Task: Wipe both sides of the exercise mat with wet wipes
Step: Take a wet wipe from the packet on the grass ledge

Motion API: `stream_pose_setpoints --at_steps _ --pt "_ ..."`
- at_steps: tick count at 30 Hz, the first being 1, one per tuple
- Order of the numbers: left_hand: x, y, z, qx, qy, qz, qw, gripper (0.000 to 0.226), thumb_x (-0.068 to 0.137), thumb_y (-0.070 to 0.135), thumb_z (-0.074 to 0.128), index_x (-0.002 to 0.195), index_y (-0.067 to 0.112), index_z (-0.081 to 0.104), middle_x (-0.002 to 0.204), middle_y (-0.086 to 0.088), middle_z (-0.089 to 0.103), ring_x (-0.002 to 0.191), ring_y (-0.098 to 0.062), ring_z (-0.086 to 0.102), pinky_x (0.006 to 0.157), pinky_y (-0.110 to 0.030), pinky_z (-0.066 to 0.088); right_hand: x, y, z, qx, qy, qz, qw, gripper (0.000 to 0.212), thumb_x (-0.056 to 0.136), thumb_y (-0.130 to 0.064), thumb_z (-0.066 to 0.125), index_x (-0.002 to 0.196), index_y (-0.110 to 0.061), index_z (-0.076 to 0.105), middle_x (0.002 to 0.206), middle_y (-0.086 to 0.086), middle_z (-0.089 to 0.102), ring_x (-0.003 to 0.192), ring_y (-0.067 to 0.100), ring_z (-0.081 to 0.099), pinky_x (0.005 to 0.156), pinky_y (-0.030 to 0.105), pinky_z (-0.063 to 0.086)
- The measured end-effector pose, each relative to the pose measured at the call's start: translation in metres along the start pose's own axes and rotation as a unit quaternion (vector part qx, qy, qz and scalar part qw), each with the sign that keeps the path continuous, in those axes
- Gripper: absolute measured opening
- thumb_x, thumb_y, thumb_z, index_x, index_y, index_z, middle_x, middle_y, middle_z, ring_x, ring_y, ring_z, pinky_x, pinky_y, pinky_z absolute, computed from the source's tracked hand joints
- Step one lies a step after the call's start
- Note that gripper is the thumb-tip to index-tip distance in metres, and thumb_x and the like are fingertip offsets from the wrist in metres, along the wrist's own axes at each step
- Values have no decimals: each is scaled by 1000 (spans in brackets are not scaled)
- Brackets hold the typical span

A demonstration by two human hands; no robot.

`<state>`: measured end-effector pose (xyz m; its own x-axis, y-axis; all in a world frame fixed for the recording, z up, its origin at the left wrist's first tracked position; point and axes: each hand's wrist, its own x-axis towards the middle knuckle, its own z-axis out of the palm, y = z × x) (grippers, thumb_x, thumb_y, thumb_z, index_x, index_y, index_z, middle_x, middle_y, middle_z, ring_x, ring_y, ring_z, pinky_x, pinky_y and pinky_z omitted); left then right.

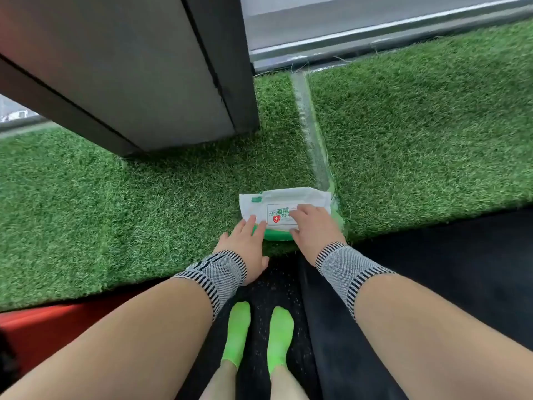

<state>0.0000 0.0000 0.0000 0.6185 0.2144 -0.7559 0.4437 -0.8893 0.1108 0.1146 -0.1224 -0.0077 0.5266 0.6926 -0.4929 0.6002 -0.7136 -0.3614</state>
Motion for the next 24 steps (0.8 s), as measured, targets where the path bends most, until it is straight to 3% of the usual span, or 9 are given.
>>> stream_pose_setpoints --at_steps 5,8,11,14,17,20,22,24 --pt "11 -8 21 19 -1 20 1000 83 98 44 47 156 16 -5 164 -5 -8 151 -21 -5 120 -48 17 22 -4 19 -108 27 -48 993 42 99 -30 41 139 -19 38 149 4 32 127 25 33 109 32 25" --pt "11 -6 28 22 5 21 1000 85 98 45 46 156 15 -7 164 -6 -10 151 -22 -6 121 -47 14 27 0 24 -129 46 -52 989 40 97 -29 44 136 -19 42 148 4 34 123 26 35 107 32 28" --pt "11 -7 31 23 8 25 999 86 98 45 46 156 15 -8 164 -7 -13 151 -22 -7 121 -47 13 35 0 27 -143 33 -49 988 39 94 -30 48 131 -18 43 143 4 38 114 27 39 98 38 39" --pt "12 -11 31 20 7 31 999 85 98 44 45 156 15 -10 163 -6 -15 151 -22 -9 121 -48 12 41 2 23 -171 0 -80 982 37 98 -31 41 132 -15 41 137 4 41 109 26 42 91 38 43" --pt "13 -14 31 22 9 36 999 84 98 43 46 156 17 -9 163 -4 -15 151 -21 -9 121 -50 14 42 2 8 -173 -10 -105 979 28 102 -32 33 118 -16 50 117 0 54 104 23 45 82 33 42" --pt "12 -15 30 11 23 33 999 81 97 43 48 156 18 -2 164 -2 -9 151 -21 -4 120 -50 17 43 -7 -8 -22 115 26 993 27 97 -44 41 99 -19 50 94 -4 46 94 17 49 72 28 41" --pt "11 -14 27 2 54 33 998 76 96 43 49 155 19 8 163 -1 -1 150 -22 4 118 -48 21 50 -12 -16 104 205 173 958 30 91 -46 53 99 -18 47 95 -5 42 82 14 49 69 28 41" --pt "10 -12 23 -2 95 42 995 70 96 41 49 153 18 17 162 -1 6 148 -21 11 117 -44 23 55 -11 -18 181 196 269 926 27 91 -41 56 93 -15 49 90 -2 52 70 13 49 62 26 41"
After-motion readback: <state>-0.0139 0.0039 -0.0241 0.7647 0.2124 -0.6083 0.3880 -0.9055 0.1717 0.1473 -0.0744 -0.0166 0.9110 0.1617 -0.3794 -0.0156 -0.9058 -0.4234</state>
